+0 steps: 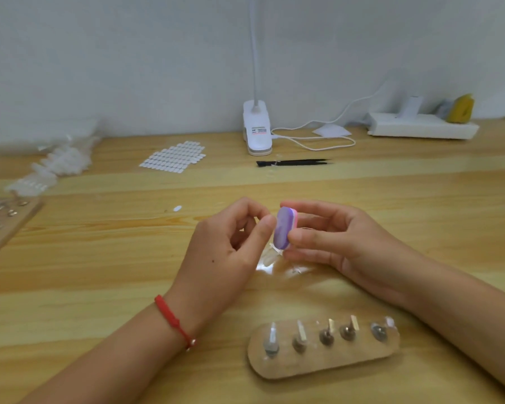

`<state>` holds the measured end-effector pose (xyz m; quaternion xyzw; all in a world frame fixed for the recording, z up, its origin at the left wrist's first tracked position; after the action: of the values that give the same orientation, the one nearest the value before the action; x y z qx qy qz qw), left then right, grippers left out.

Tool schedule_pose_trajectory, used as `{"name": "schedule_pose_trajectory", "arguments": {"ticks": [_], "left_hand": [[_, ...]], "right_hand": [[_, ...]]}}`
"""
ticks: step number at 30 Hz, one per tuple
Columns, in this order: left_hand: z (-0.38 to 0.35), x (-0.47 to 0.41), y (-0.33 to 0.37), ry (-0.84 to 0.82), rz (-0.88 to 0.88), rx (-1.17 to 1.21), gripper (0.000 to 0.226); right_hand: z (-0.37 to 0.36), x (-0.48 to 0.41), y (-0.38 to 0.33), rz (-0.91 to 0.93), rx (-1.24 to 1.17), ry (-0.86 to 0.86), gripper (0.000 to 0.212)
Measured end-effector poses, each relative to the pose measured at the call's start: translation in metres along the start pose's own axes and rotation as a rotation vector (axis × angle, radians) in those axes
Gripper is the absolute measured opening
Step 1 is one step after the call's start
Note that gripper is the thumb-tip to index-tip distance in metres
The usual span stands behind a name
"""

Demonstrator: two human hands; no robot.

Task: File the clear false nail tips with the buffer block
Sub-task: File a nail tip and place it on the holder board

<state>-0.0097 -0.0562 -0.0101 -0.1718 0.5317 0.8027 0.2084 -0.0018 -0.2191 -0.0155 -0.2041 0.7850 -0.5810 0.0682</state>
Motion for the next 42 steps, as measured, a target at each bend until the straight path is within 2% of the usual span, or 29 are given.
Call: {"name": "schedule_pose_trajectory", "arguments": {"ticks": [4, 7, 12, 16, 20, 22, 25, 29, 33, 37, 42], "left_hand": [[0.0027, 0.0012, -0.001, -0.003, -0.008, 0.03, 0.015], [0.0033, 0.0009, -0.0022, 0.051, -0.015, 0.023, 0.015], [0.0006, 0.0045, 0.0014, -0.015, -0.058, -0.028, 0.014], [0.0052, 0.0041, -0.0001, 0.063, -0.033, 0.018, 0.014], [-0.0001, 0.0052, 0.0032, -0.051, -0.062, -0.034, 0.014], [0.001, 0.0053, 0.0048, -0.033, -0.08, -0.049, 0.014], [0.003, 0.0051, 0.0042, 0.01, -0.061, -0.032, 0.014], [0.0, 0.0058, 0.0041, -0.04, -0.054, -0.039, 0.014], [0.004, 0.0047, 0.001, 0.03, -0.02, -0.016, 0.014], [-0.0014, 0.0076, 0.0044, -0.036, -0.059, -0.1, 0.014], [0.0036, 0.004, 0.004, 0.018, 0.012, 0.007, 0.012]], "right_hand": [[0.0039, -0.002, 0.0008, 0.01, -0.069, 0.019, 0.035], [0.0007, -0.0006, 0.0018, 0.005, 0.007, -0.008, 0.041], [0.0053, -0.0023, 0.0005, 0.007, -0.049, 0.006, 0.039], [-0.0009, -0.0007, 0.0039, -0.001, 0.082, -0.062, 0.041], [0.0029, -0.0006, 0.0008, 0.022, -0.021, 0.001, 0.04], [0.0025, 0.0004, 0.0001, 0.018, -0.039, 0.003, 0.038], [-0.0016, 0.0021, 0.0026, 0.007, 0.058, -0.036, 0.039], [0.0025, 0.0002, 0.001, 0.026, -0.036, 0.016, 0.038], [-0.003, 0.0012, 0.0034, 0.009, 0.089, -0.04, 0.04], [0.0043, -0.0006, 0.0016, 0.056, -0.042, 0.052, 0.039], [-0.0037, 0.0025, 0.0037, 0.035, 0.12, 0.006, 0.042]]}}
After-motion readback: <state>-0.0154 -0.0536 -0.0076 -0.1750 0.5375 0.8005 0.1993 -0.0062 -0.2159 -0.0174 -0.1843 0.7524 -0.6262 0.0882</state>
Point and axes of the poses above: each hand's wrist, its own x-axis away from the middle knuckle, its own z-axis out of the back of the hand, y = z × x, the point moved 3 cm from there along -x, towards the middle knuckle, and after that the axes turned 4 degrees about -z, right-handed, at the moved point
